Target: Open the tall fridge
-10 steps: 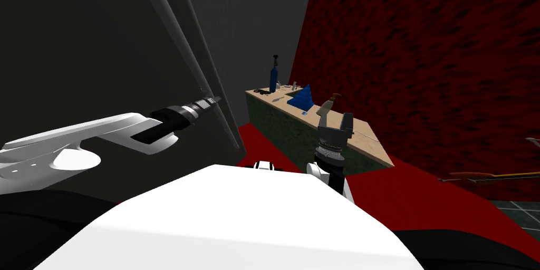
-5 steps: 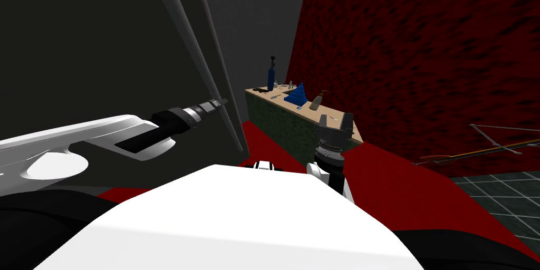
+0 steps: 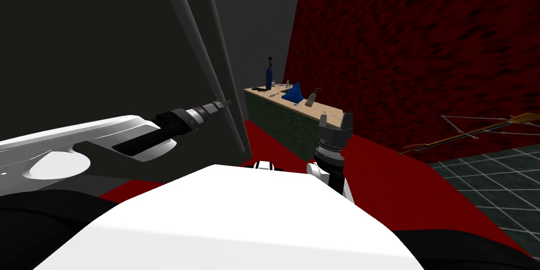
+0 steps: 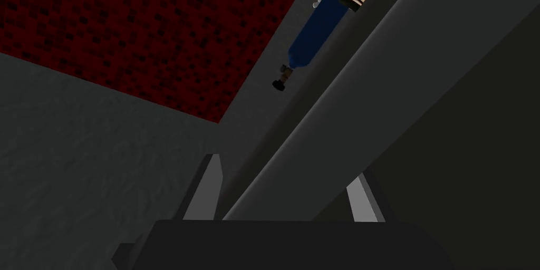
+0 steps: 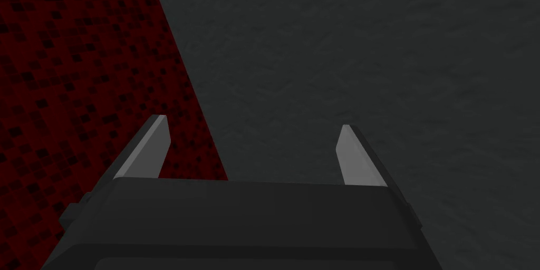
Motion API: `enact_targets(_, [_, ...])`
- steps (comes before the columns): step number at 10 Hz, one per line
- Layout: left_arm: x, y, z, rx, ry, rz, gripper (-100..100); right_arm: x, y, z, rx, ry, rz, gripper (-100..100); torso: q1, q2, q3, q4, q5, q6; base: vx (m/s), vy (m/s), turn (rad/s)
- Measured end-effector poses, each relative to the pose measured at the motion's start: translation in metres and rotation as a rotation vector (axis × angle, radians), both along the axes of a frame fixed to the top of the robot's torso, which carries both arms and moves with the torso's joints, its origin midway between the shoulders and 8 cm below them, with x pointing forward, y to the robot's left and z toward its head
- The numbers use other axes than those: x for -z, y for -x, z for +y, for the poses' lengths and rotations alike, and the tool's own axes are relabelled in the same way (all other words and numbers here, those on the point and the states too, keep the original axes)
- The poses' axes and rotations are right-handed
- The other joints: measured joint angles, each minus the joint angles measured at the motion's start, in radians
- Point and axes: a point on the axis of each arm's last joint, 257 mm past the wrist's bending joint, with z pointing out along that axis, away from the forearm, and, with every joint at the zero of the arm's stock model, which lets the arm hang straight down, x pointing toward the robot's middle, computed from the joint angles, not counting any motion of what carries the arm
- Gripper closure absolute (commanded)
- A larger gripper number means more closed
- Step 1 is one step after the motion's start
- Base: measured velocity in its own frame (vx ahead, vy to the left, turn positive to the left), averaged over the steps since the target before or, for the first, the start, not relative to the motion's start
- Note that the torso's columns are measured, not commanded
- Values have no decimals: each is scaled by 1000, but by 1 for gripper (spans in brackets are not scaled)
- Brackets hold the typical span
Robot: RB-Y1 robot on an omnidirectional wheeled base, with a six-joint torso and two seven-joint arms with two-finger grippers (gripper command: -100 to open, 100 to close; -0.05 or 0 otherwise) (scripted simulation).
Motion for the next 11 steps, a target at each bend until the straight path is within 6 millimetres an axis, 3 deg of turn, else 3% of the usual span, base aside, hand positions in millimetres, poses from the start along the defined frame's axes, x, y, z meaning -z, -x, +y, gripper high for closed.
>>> enact_targets(5, [-2, 11, -39, 117, -2, -1, 100, 0, 0, 0, 0, 0, 0, 0, -4, 1, -1, 1, -2, 0, -272, 45, -106])
enact_targets(11, [1, 24, -64, 221, 2, 11, 100, 0, 0, 0, 0, 0, 0, 0, -3, -6, -7, 0, -4, -1, -209, 62, -97])
